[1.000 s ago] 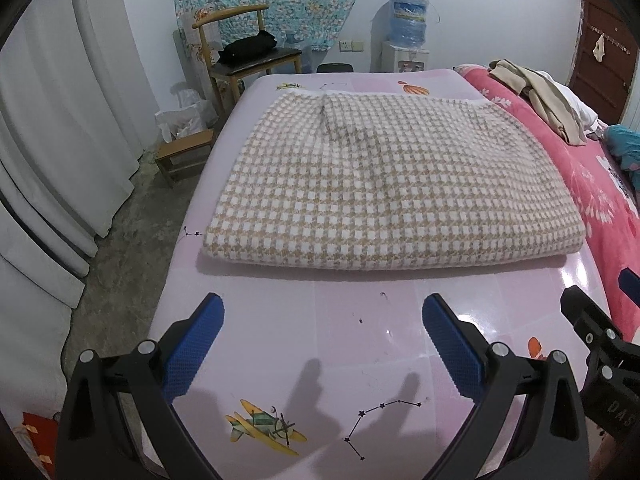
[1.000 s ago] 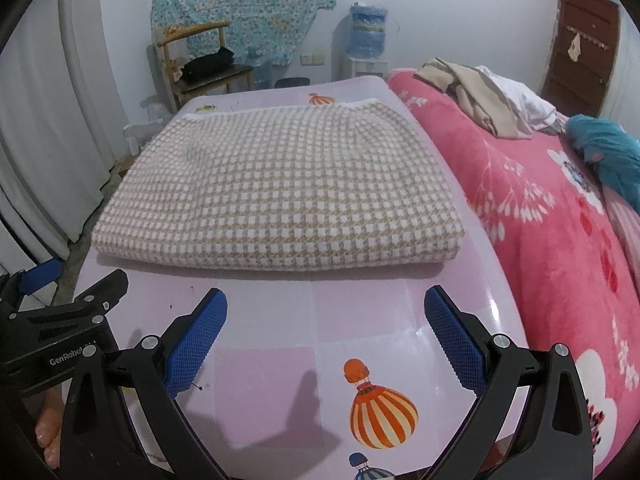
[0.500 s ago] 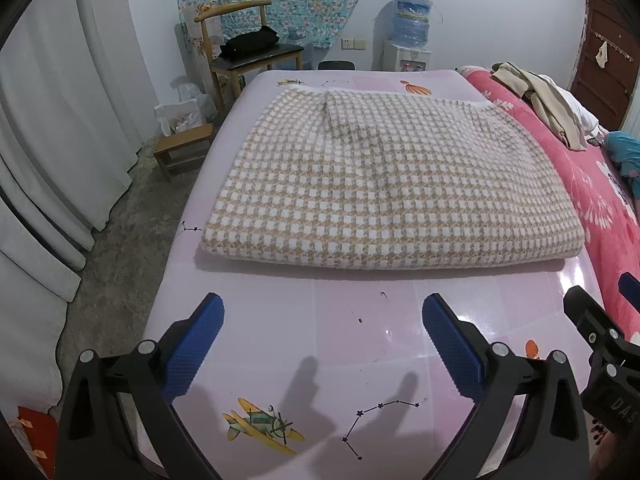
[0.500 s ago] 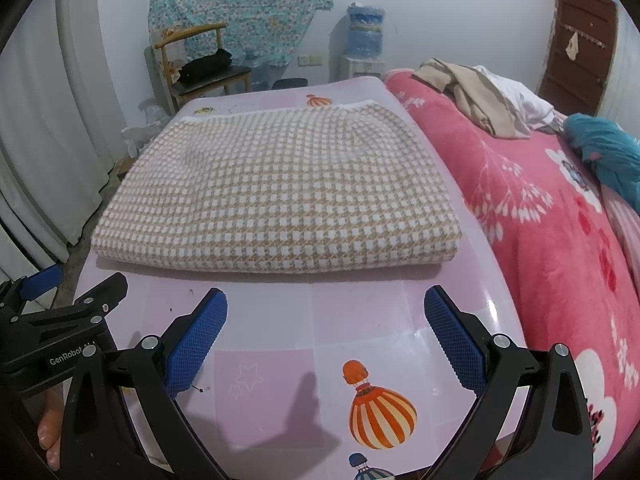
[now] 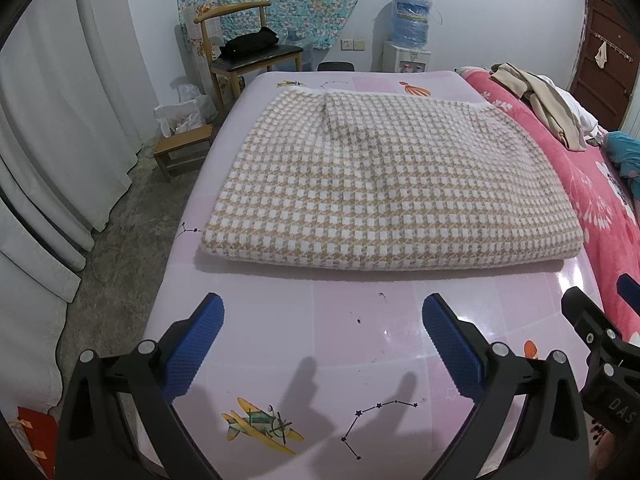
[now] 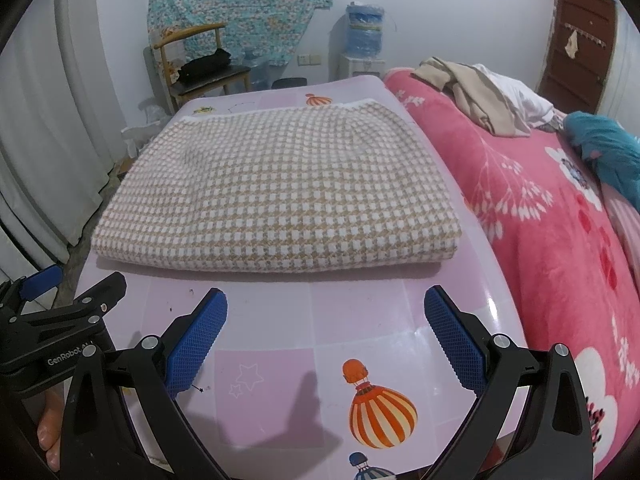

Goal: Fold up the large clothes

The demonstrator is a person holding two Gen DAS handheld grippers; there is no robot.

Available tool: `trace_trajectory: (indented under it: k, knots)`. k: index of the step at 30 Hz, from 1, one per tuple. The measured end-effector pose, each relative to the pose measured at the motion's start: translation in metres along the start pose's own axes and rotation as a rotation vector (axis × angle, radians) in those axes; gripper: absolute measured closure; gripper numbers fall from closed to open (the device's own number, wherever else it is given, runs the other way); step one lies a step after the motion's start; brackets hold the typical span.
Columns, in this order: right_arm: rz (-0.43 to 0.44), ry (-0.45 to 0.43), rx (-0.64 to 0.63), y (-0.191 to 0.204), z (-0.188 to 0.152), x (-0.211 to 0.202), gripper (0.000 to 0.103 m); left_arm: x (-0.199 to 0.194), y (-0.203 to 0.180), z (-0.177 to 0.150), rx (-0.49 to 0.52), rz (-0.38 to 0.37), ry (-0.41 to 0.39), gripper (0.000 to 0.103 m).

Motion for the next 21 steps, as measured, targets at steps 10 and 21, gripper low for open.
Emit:
trace_trajectory:
  k: [10, 21]
  knots:
    - [-0.001, 0.002, 0.005, -0.0002, -0.0021, -0.0014, 0.008, -0.001, -0.0002, -0.0005, -0.001, 0.0, 0.001, 0.005]
    - [-0.003, 0.004, 0.012, -0.0018, -0.0019, -0.0023, 0.008, -0.0015, -0.0008, -0.0008, 0.0, 0.002, -0.002, 0.005]
Point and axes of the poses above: each gripper's, at about its wrist camera, not at the fingertips, and x roughly the way its jaws point, y to its left, z to its top, the point moved 6 cm from there along x, roughly the way its jaws point, and after that the axes turned 2 degrees about -x, right-handed, at the moved point
